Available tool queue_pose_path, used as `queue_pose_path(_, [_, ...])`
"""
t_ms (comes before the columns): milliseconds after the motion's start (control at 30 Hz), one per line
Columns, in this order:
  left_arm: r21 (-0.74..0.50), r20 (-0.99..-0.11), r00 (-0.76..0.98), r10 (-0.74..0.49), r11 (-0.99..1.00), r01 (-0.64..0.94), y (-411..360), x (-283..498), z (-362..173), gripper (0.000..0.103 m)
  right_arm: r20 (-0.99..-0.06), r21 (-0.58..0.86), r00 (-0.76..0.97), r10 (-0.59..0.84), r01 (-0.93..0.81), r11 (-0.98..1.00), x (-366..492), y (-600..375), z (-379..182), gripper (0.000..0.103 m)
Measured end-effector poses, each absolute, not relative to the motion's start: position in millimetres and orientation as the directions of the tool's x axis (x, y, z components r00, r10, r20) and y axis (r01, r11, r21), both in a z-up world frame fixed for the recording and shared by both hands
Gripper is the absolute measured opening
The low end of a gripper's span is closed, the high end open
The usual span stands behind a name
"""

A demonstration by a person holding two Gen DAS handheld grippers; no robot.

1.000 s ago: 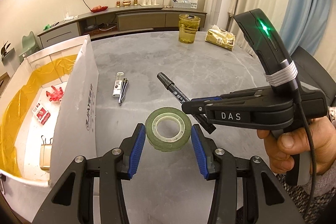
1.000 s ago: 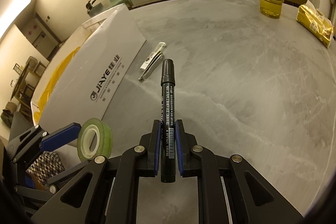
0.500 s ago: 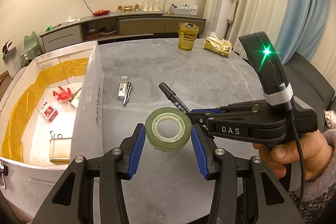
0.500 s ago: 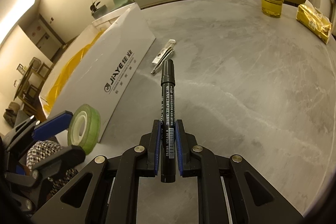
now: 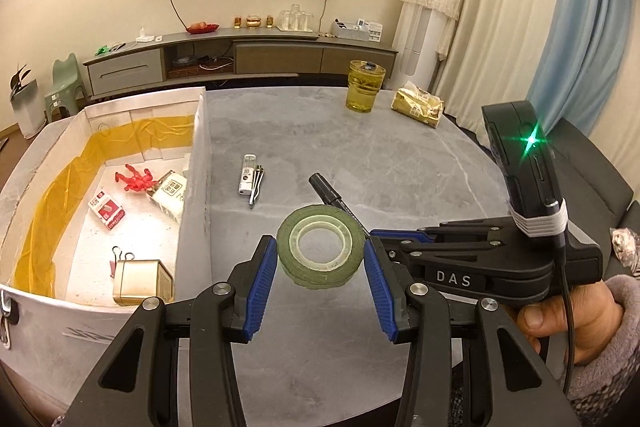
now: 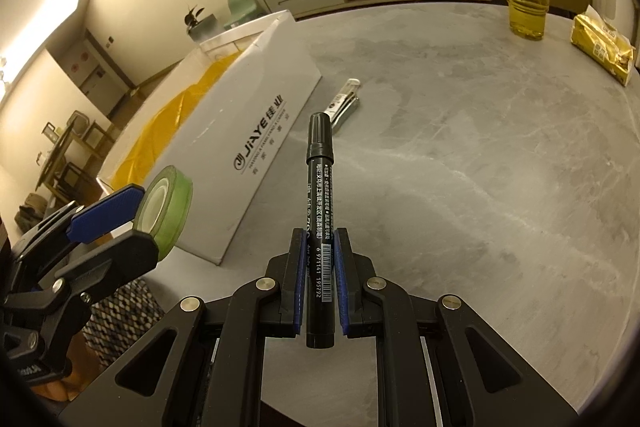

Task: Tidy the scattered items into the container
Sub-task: 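Carry the tape roll and marker over the white box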

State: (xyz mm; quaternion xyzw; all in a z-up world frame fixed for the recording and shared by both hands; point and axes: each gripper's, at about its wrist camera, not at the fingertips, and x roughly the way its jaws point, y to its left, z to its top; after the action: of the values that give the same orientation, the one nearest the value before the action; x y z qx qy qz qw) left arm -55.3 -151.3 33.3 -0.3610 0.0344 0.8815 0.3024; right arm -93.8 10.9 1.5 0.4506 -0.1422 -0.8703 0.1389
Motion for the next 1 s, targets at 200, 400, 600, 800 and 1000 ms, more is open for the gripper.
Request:
queue_pose_path(200, [-0.172,-0.646,-0.566,0.513,-0.820,-0.546,-161,-57,40,0.046,-0.734,0.379,-0.561,-0.384,0.130,-0.916,-92,3,10,0.014])
queue_pose_path(400, [-0.194,-0.627,-0.583,0.516,-0.829,-0.525,-177,-65,50,0.046,-0.720,0.390,-0.565,-0.403,0.151,-0.908,-93,-5,20,0.014])
queue_pose_path(600, [-0.210,-0.606,-0.612,0.508,-0.844,-0.494,-198,-75,61,0.046,-0.710,0.389,-0.567,-0.419,0.180,-0.903,-96,-16,32,0.014])
queue_pose_path(800, [-0.204,-0.597,-0.643,0.479,-0.866,-0.456,-221,-89,70,0.046,-0.703,0.396,-0.560,-0.438,0.204,-0.895,-102,-30,42,0.014])
queue_pose_path(1000, [-0.181,-0.598,-0.666,0.446,-0.885,-0.429,-240,-103,75,0.046,-0.692,0.395,-0.556,-0.461,0.243,-0.886,-112,-49,54,0.014])
